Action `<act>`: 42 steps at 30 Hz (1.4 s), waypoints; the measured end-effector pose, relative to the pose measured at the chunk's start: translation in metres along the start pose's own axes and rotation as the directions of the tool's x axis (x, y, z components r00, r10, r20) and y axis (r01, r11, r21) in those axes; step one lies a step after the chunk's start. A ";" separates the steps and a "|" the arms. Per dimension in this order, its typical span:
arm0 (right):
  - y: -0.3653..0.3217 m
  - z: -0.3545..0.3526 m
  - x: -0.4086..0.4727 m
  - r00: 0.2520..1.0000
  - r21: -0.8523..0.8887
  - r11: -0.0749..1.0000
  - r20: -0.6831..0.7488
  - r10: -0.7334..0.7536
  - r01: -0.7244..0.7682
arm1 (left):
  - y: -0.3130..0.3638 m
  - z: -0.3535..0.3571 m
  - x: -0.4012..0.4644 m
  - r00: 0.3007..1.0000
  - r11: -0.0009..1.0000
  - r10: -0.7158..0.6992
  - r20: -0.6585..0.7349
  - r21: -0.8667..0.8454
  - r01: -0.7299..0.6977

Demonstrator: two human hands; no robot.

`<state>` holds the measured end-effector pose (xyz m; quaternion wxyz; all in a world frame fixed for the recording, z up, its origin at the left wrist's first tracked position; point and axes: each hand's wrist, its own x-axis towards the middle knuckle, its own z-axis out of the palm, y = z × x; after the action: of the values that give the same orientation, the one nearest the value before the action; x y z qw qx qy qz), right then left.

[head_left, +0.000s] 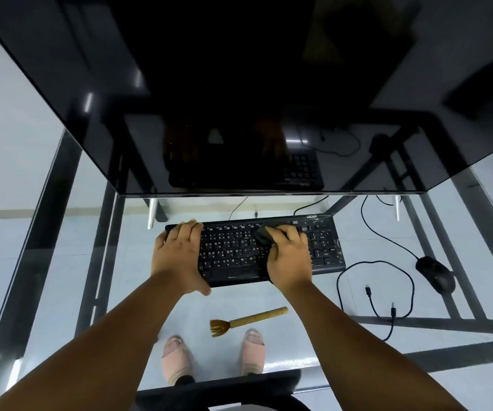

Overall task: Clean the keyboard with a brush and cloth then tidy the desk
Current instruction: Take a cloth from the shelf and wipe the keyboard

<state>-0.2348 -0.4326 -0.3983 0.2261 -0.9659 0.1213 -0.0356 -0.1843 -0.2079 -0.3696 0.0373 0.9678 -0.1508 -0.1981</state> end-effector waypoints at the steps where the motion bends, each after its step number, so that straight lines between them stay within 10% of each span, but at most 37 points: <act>1: 0.006 -0.004 0.001 0.999 -0.014 0.999 0.020 -0.031 0.031 | 0.002 -0.001 0.001 1.000 1.000 -0.002 0.004 0.010 0.002; 6: 0.022 -0.012 0.006 0.982 0.022 0.990 -0.121 0.143 -0.141 | 0.008 -0.001 0.003 1.000 0.998 -0.018 0.021 0.066 0.017; 12: 0.037 -0.020 0.010 0.999 -0.014 0.999 0.039 -0.038 0.038 | 0.029 -0.006 0.005 0.995 0.977 -0.084 0.048 0.199 0.073; 18: 0.069 -0.033 0.034 0.952 0.006 0.962 -0.140 0.270 -0.272 | 0.058 -0.002 0.014 0.994 0.986 -0.053 0.093 0.163 0.037; 24: 0.047 -0.026 0.036 0.999 0.002 0.999 0.033 -0.034 0.034 | 0.082 0.002 0.022 0.996 0.995 0.043 0.075 0.083 -0.049; 31: 0.096 -0.045 0.050 0.980 -0.051 0.982 -0.092 0.176 -0.182 | 0.091 -0.001 0.027 0.998 0.990 0.021 0.063 0.137 -0.030; 37: 0.077 -0.038 0.036 0.998 -0.023 0.998 0.011 -0.056 0.056 | 0.098 -0.002 0.028 0.998 0.989 -0.014 0.064 0.145 0.005; 42: 0.105 -0.048 0.033 0.982 -0.002 0.989 -0.119 0.145 -0.146 | 0.099 -0.003 0.028 0.997 0.992 -0.025 0.069 0.125 0.017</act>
<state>-0.2312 -0.5527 -0.4017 0.2154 -0.9517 0.2051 -0.0758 -0.1859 -0.3102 -0.3638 -0.0306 0.9622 -0.1538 -0.2226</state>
